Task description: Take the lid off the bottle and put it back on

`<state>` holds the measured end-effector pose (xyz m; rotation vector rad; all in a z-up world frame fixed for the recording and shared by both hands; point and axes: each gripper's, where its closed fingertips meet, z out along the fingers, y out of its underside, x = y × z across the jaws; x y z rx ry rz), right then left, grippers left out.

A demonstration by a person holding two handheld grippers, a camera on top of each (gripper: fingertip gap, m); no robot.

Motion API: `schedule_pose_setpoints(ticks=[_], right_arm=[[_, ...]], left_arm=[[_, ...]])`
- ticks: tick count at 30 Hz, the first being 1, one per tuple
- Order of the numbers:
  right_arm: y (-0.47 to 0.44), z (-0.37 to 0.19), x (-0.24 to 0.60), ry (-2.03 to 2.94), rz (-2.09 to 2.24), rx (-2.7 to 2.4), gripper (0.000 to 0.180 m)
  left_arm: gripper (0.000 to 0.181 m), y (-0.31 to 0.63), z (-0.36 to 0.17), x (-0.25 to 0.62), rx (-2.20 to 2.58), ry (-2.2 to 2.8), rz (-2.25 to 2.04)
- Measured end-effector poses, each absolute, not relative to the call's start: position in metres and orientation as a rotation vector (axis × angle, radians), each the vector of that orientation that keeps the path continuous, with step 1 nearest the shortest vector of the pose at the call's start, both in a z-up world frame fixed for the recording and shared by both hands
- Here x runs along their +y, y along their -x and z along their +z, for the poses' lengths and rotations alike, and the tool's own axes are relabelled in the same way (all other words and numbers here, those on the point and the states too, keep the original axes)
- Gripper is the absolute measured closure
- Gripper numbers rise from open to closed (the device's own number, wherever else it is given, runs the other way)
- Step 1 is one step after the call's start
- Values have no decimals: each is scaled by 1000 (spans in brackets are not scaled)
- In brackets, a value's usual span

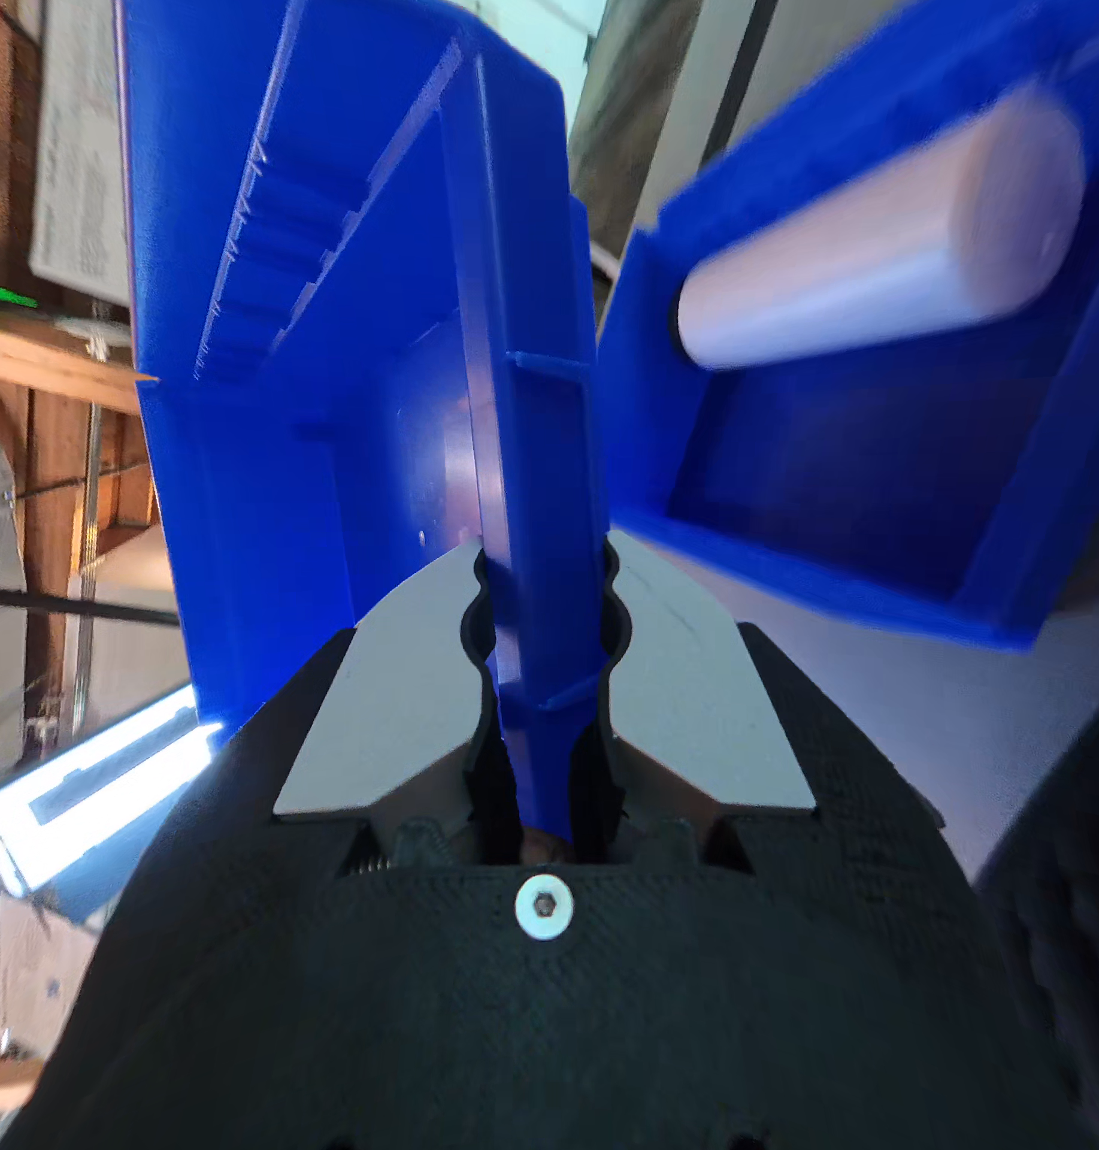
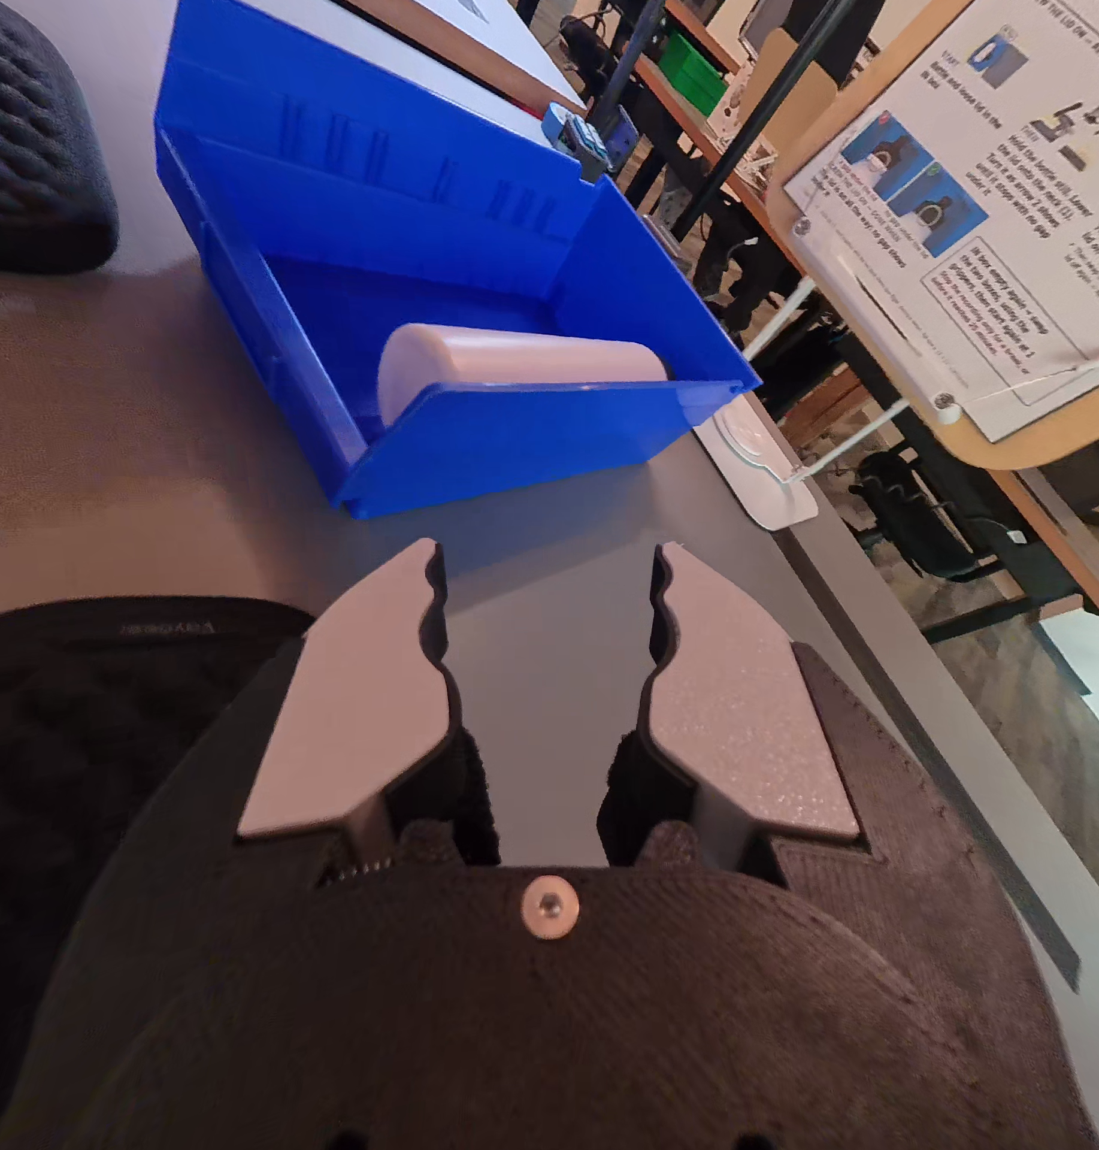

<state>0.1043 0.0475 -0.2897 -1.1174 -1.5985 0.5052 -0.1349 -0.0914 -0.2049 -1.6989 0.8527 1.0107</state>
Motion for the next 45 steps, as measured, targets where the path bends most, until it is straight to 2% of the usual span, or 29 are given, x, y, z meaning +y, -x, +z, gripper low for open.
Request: schedule_pose_setpoints(ticks=[8,15,21,35,42,43,45], right_arm=[[-162,-274,81,1202,357,-1559,110],[-263,-201,133,1292,149,-1079,116],[-314,-168,135,1268,42,-890,120],[-295,-159,117,1184,59,-927,120],[-284,-154,106,1160,95,-959,121],[-282,-153,104,1155,110,-963,120],[-279,-152,100,1151,126,-974,120]], left_arm=[[150,5,-184,-17,1032,1502,815],[150,-102,-214,32,1173,1478,616],[150,-156,-250,69,1212,1549,638],[150,-179,-345,119,1362,1831,573],[148,-176,-367,124,1342,1839,598],[145,-175,-366,125,1336,1816,636],[121,-173,-363,126,1330,1766,697]])
